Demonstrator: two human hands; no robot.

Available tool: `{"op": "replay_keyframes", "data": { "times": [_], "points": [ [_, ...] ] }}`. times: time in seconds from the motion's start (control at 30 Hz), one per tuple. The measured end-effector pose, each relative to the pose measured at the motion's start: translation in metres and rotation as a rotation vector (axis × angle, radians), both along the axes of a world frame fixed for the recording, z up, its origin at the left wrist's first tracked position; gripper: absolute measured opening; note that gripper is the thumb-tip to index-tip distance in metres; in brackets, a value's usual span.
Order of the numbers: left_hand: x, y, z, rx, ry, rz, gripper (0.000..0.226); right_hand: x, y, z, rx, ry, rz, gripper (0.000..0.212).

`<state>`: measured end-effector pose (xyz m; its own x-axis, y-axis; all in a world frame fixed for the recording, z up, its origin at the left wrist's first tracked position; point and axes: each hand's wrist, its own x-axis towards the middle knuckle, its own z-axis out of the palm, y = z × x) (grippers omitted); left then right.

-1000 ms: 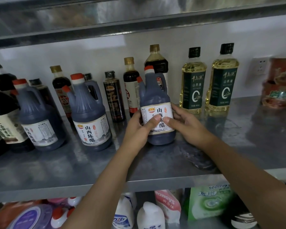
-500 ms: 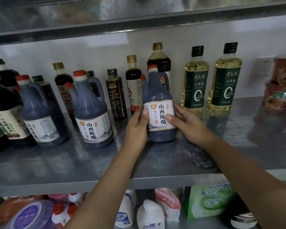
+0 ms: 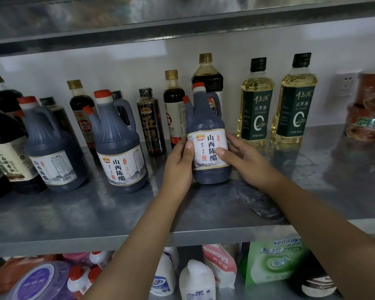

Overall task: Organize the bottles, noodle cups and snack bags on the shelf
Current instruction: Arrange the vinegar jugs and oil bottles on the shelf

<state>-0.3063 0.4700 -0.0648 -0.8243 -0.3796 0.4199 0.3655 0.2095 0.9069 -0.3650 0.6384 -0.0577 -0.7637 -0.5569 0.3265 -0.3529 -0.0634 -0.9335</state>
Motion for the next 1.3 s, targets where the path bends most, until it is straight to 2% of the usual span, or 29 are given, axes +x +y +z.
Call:
{"op": "replay_keyframes", "data": {
  "times": [0.33,0.53,0.6,0.7,0.83,0.97,1.17,1.3],
  "points": [
    [-0.001,-0.001,-0.002,0.002,-0.014,0.033,0.074,0.003,-0.001,0.001,0.001,0.022,0.0,0.079],
    [0.004,-0.001,0.002,0.092,-0.029,0.022,0.06,0.005,0.003,0.003,0.02,0.007,-0.093,0.054],
    [0.007,0.0,0.005,0.093,-0.043,0.022,0.069,0.006,0.004,0.005,0.023,-0.002,-0.065,0.047],
    [0.007,0.0,0.005,0.057,-0.076,0.085,0.103,0.007,0.005,0.006,-0.014,-0.016,0.0,0.039],
    [0.006,0.0,0.007,0.131,-0.08,0.12,0.108,0.008,0.006,0.001,0.049,0.043,0.042,0.058],
    [0.009,0.003,0.01,0.231,-0.007,-0.014,0.109,0.011,0.002,0.003,0.004,-0.028,0.094,0.076],
    [0.01,0.008,0.006,0.229,-0.046,-0.251,0.097,0.014,0.007,0.007,0.022,0.016,0.078,0.082],
    [0.008,0.006,0.005,0.218,-0.075,-0.264,0.102,0.014,0.008,0.005,0.049,0.025,0.06,0.078]
  ]
}}
